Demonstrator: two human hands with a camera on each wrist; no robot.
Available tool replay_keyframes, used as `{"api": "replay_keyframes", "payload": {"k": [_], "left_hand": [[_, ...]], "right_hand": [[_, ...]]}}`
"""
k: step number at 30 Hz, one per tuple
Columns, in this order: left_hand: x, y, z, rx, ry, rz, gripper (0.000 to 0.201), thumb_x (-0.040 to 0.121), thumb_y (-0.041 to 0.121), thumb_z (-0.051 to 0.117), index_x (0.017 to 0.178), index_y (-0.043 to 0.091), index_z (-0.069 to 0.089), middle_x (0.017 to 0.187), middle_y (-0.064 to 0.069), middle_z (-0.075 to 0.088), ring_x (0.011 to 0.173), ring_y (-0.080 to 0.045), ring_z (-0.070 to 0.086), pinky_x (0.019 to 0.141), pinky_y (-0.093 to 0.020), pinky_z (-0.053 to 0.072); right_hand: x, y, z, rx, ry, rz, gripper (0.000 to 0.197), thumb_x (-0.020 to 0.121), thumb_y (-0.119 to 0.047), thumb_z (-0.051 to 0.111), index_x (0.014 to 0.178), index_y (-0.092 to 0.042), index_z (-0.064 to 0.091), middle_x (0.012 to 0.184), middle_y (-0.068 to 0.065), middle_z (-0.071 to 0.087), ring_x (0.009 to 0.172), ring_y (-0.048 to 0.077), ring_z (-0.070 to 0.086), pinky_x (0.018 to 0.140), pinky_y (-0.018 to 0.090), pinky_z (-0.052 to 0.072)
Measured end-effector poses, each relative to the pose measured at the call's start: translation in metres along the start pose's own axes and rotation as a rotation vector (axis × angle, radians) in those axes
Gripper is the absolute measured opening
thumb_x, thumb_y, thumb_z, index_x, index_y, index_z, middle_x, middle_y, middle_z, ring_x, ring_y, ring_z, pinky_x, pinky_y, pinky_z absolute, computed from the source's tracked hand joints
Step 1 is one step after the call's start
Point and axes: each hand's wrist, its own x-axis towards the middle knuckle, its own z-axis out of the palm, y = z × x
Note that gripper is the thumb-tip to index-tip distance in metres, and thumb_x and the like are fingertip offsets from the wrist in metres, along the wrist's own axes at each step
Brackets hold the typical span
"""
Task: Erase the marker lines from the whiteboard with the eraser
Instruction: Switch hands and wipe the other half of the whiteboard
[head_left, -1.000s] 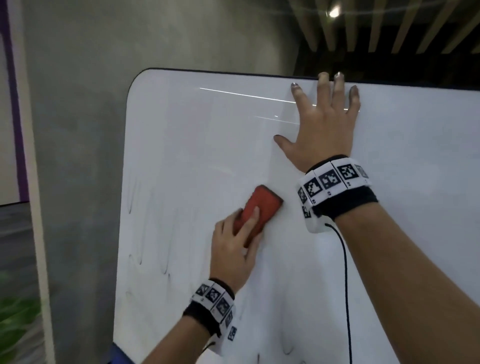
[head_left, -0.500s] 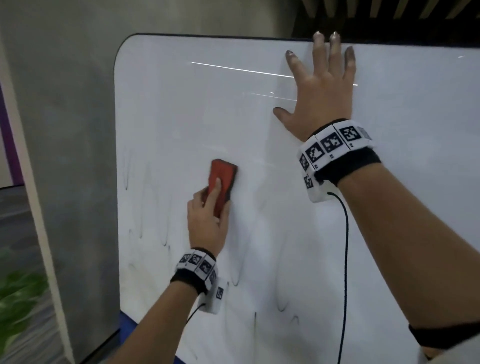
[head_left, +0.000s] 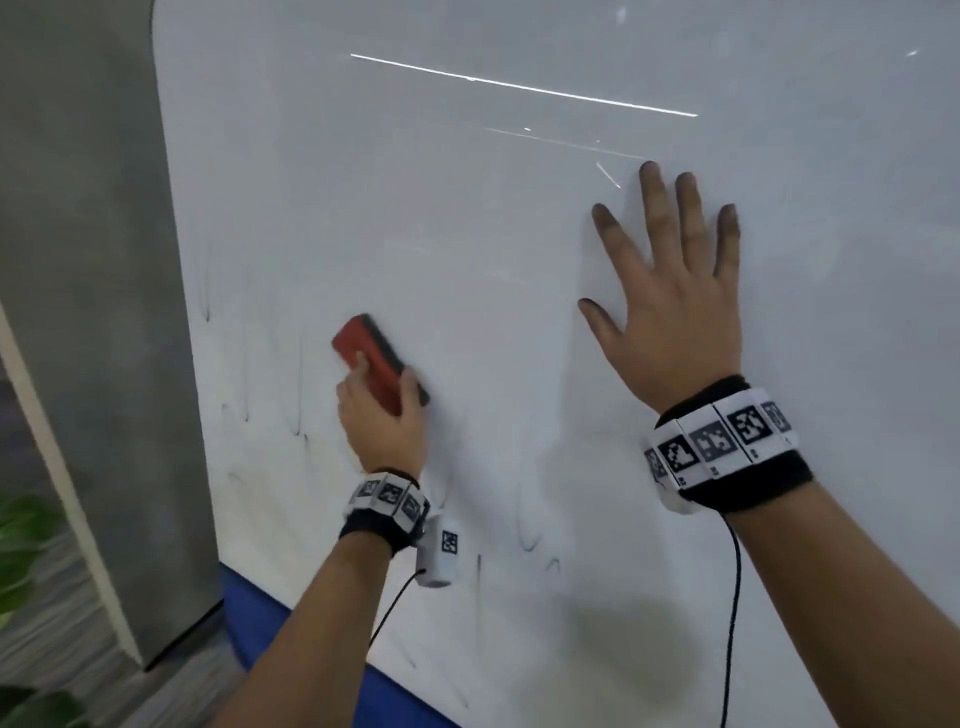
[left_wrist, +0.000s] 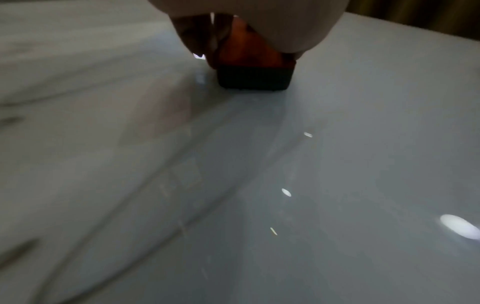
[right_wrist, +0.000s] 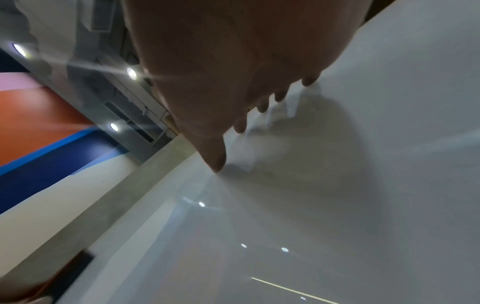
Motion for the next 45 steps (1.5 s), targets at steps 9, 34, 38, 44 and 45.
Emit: {"api": "replay_keyframes", "payload": {"k": [9,34,38,44,45], "left_hand": [[-0.083,0.016,0.002,0.173,-0.322,0.541,0.063,0.094,0.048,0.065,0.143,0.012,0.05,0.1,-0.005,0.055,0.088,-0.023,0.052,0.079,-0.029,0.046],[-0.136,-0.02,0.003,-0.026,-0.251,-0.172,0.069,0.094,0.049,0.064,0.149,0.018,0.035,0.131,0.003,0.056,0.118,-0.017,0.06,0.099,-0.03,0.051],[-0.137,-0.009,0.012,-0.071,-0.227,-0.142,0.071,0.095,0.047,0.064,0.152,0.017,0.033,0.133,0.006,0.053,0.12,-0.014,0.058,0.1,-0.026,0.05],[-0.124,-0.013,0.012,-0.073,-0.086,-0.395,0.068,0.095,0.05,0.059,0.149,0.018,0.034,0.136,-0.004,0.057,0.121,-0.03,0.062,0.101,-0.038,0.05],[-0.125,0.0,0.013,-0.066,-0.123,-0.255,0.067,0.095,0.048,0.061,0.149,0.017,0.035,0.133,-0.004,0.057,0.119,-0.027,0.061,0.101,-0.037,0.051]], "right_hand": [[-0.02,-0.005,0.006,0.03,-0.004,0.02,0.07,0.101,-0.047,0.049,0.162,-0.022,0.023,0.171,0.016,0.003,0.157,0.041,0.003,0.125,0.061,0.004],[-0.059,0.005,0.019,0.027,-0.038,-0.089,0.065,0.104,-0.039,0.049,0.162,-0.021,0.024,0.171,0.016,0.004,0.157,0.04,0.004,0.127,0.054,0.003],[-0.062,0.007,0.019,0.035,-0.044,-0.099,0.066,0.103,-0.038,0.05,0.161,-0.021,0.025,0.171,0.016,0.004,0.157,0.039,0.004,0.128,0.054,0.004],[-0.069,0.016,0.018,0.014,-0.085,-0.147,0.069,0.1,-0.038,0.055,0.161,-0.021,0.027,0.171,0.015,0.006,0.157,0.038,0.006,0.128,0.052,0.009],[-0.069,0.015,0.017,0.016,-0.082,-0.148,0.069,0.1,-0.038,0.055,0.161,-0.021,0.028,0.171,0.015,0.006,0.157,0.038,0.006,0.128,0.053,0.009]]}}
